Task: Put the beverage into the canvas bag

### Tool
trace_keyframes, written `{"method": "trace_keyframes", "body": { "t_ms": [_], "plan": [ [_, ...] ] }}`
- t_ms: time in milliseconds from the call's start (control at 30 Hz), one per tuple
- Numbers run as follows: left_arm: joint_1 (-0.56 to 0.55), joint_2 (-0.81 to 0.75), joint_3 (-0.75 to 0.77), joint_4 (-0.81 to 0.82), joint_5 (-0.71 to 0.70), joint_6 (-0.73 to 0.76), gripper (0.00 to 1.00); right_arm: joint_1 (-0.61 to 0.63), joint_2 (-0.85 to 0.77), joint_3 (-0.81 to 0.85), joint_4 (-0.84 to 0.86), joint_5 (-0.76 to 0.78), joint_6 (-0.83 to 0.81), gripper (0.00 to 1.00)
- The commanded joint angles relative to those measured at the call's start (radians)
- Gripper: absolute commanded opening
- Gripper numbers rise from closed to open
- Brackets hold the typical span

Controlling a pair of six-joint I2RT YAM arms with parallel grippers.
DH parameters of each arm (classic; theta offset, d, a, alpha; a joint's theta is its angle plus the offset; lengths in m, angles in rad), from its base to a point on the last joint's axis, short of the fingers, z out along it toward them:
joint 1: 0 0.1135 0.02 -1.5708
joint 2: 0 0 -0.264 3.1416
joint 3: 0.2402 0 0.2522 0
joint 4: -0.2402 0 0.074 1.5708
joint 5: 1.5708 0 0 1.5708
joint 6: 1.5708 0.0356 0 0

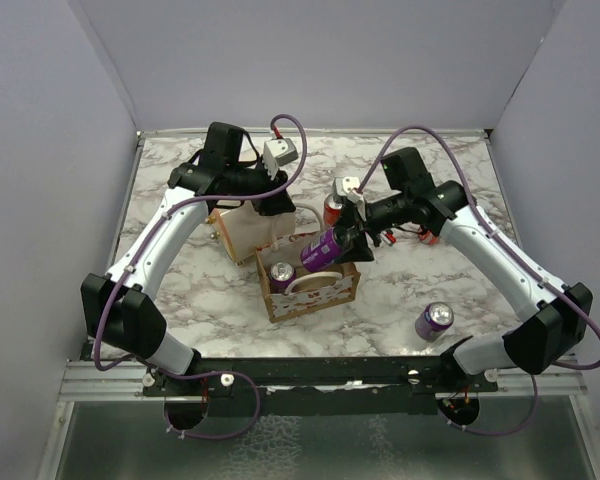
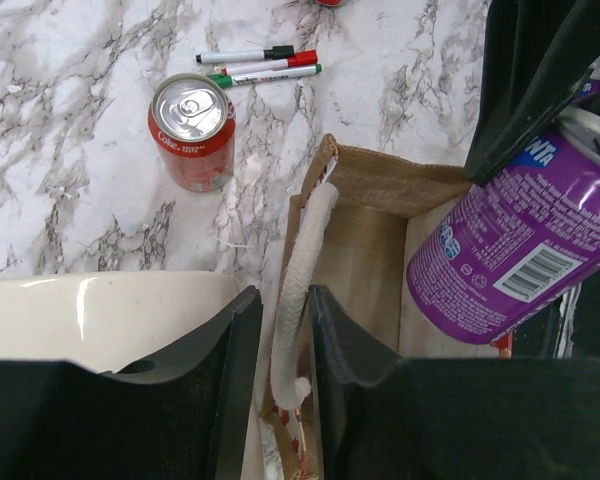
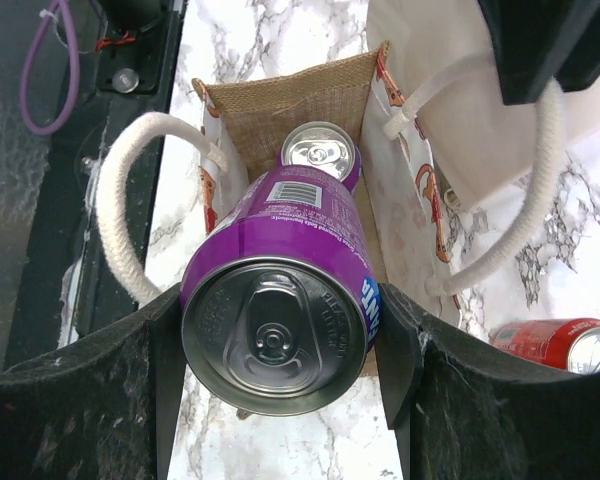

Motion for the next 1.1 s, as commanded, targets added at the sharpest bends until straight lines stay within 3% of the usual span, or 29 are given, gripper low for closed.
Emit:
{"method": "trace_keyframes", "body": {
  "t_ms": [0, 333, 833, 1067],
  "plan": [
    [-0.003, -0.019, -0.021, 0.066, 0.043, -0.048, 0.24, 0.035, 0.022, 0.022, 0.101, 0.064, 0.006, 0.17],
    [-0.003, -0.048, -0.079, 0.121, 0.044, -0.092, 0.00, 0.141, 0.104, 0.042, 0.049, 0.294, -0.056, 0.17],
    [-0.003, -0.036, -0.091, 0.161, 0.014, -0.153, 0.00, 0.255, 0.189, 0.011, 0.151, 0.539, 0.043, 0.13],
    [-0.003, -0.032, -0.103, 0.168, -0.011, -0.140, 0.00, 0.257, 0.237, 0.031, 0.164, 0.546, 0.066, 0.14]
  ]
}}
